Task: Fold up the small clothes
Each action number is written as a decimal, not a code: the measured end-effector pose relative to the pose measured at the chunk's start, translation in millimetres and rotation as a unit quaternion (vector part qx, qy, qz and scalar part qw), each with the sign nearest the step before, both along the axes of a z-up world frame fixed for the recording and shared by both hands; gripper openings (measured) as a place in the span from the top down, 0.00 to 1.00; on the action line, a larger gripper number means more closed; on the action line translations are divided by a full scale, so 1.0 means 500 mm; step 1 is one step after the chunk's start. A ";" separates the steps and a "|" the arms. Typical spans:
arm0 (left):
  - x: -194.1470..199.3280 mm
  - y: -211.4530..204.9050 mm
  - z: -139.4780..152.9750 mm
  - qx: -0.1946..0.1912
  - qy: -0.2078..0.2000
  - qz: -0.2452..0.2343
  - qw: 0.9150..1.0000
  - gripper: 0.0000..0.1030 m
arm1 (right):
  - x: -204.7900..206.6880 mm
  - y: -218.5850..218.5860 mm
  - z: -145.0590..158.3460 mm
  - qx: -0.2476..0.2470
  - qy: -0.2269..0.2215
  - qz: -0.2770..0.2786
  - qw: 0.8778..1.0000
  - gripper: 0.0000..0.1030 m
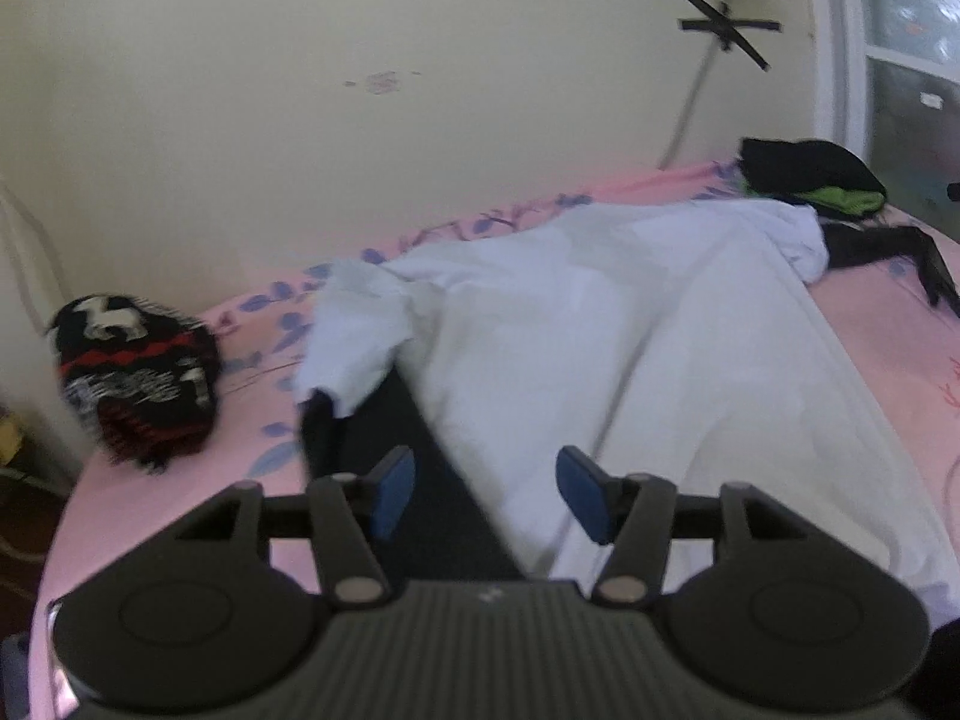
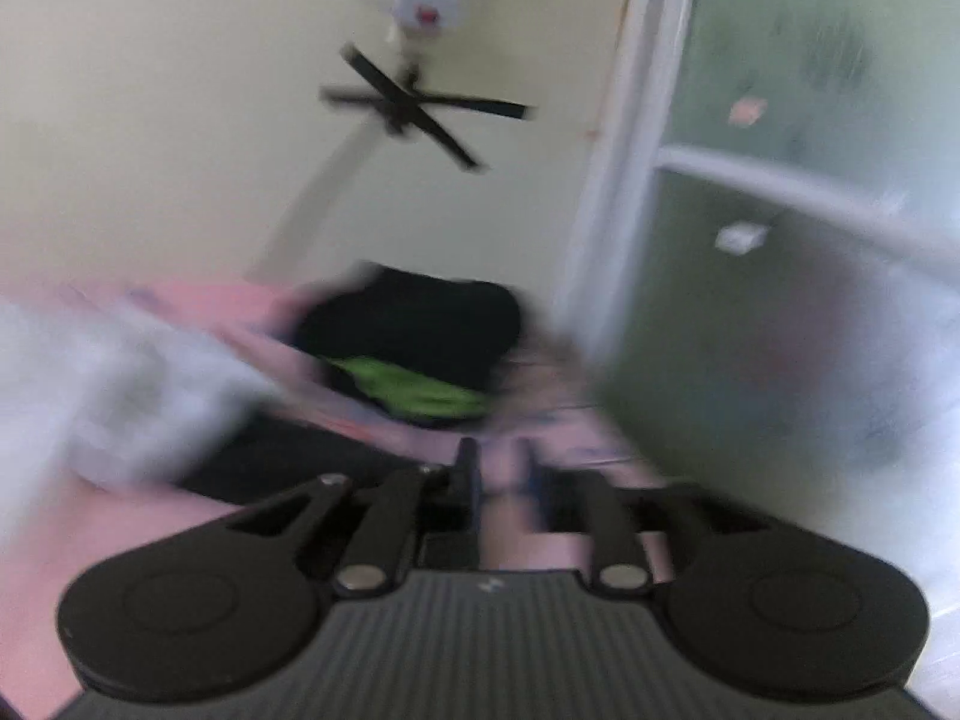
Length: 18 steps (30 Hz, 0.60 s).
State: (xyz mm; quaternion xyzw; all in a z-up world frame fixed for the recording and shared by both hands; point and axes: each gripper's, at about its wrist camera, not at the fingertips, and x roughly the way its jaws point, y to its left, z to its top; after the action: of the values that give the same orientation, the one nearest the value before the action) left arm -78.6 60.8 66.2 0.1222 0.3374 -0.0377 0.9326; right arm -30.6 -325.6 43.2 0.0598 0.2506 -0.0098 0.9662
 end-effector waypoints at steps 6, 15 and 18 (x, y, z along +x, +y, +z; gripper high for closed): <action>0.013 0.082 -0.019 -0.021 0.050 0.073 0.996 0.40 | -0.068 0.168 -0.096 0.217 0.141 0.305 0.917 0.49; 0.042 0.159 -0.068 -0.103 0.134 0.120 0.978 0.92 | -0.120 0.340 -0.171 0.256 0.206 0.380 0.865 0.88; 0.025 0.205 0.006 -0.090 0.060 0.161 0.981 0.93 | -0.091 0.280 -0.127 0.241 0.150 0.360 0.889 0.94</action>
State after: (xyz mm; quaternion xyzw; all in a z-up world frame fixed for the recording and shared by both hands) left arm -65.9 163.2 69.2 -0.0209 0.4034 0.0752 0.9117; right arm -76.0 -185.6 -20.4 0.1942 0.3920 0.3905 0.8101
